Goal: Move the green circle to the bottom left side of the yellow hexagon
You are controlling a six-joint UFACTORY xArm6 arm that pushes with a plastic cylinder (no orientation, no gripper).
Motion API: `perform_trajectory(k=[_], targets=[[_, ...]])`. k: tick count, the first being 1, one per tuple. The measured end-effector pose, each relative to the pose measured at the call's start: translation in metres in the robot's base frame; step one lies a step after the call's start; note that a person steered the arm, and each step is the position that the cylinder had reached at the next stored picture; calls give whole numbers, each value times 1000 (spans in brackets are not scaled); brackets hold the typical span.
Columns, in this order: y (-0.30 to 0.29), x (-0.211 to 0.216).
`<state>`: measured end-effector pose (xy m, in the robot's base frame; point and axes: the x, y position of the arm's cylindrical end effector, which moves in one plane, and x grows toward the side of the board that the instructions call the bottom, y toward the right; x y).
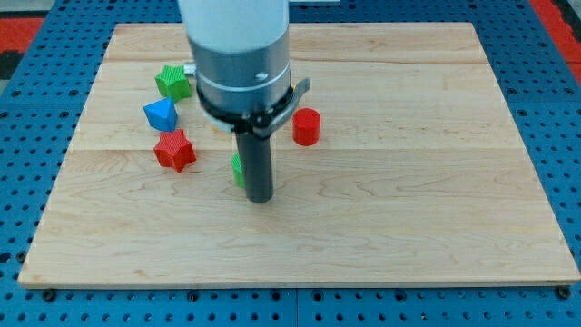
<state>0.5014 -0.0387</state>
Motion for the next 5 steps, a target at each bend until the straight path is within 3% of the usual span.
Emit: perform_trajectory(k=[1,2,3,5], targets=[[0,-37],[-3,-7],[-24,-13],[-5,-36]])
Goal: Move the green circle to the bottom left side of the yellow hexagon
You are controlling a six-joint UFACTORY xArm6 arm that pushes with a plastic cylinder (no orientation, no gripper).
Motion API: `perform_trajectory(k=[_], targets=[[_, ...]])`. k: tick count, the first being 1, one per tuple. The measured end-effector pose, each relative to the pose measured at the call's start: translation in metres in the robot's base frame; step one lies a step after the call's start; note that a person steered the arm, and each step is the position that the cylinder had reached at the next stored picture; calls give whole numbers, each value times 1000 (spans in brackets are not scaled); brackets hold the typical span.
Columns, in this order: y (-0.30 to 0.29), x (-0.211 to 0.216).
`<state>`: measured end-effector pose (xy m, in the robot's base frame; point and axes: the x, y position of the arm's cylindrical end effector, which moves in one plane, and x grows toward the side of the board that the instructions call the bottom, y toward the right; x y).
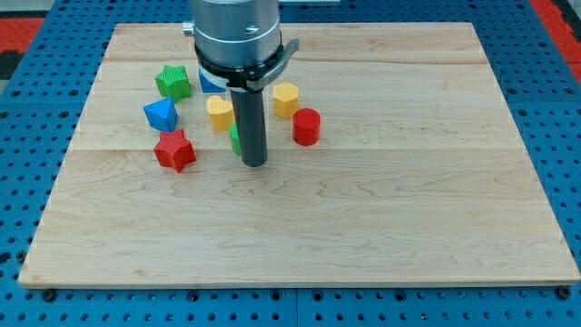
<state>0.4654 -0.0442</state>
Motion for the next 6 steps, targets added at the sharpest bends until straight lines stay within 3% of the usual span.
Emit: perform_trajectory(k=[1,4,5,6], targets=[[-35,-2],[-6,-38],[-1,-10],[35,-12]])
